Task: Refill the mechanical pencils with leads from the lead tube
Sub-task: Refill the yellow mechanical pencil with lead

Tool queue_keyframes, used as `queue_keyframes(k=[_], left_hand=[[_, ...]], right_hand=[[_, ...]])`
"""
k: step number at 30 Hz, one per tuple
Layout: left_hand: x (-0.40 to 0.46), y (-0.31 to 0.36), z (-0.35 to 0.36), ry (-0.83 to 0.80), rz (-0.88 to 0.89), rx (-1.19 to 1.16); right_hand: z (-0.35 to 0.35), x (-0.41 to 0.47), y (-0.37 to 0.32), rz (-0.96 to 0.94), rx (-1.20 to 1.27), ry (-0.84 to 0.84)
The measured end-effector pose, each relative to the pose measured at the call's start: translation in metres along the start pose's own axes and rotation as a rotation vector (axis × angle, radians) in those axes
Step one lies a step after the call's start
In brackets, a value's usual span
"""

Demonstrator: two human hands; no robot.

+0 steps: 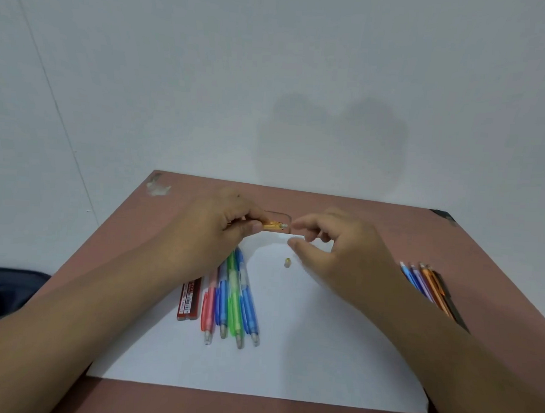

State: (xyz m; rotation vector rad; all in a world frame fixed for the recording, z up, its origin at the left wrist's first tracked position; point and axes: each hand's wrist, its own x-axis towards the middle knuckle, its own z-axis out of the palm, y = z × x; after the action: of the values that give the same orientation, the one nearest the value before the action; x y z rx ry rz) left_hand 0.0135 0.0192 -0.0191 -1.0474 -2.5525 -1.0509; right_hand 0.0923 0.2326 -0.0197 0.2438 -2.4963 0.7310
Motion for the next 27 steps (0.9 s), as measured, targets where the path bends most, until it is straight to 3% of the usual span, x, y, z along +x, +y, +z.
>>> queue_keyframes(k=[5,11,18,27], left_hand=[[-0.001,0.002,0.001,-0.002,0.054,-0.044],[0.000,-0.001,0.001,-0.007,0.063,-0.047],[0.000,-0.005,-0.001,0.007,-0.003,-0.023],[-0.001,-0.001,-0.002,-0.036,-0.005,-0.040]], right_hand=[[0.000,0.002,-0.007,-0.036,0.062,0.095],[-0.003,0.003,-0.008,0.021,0.092,0.088],[-0.017,-0.004,-0.004,0.075,-0.026,-0.244],[-0.016,-0.006,-0.007,0.117,-0.071,-0.378]])
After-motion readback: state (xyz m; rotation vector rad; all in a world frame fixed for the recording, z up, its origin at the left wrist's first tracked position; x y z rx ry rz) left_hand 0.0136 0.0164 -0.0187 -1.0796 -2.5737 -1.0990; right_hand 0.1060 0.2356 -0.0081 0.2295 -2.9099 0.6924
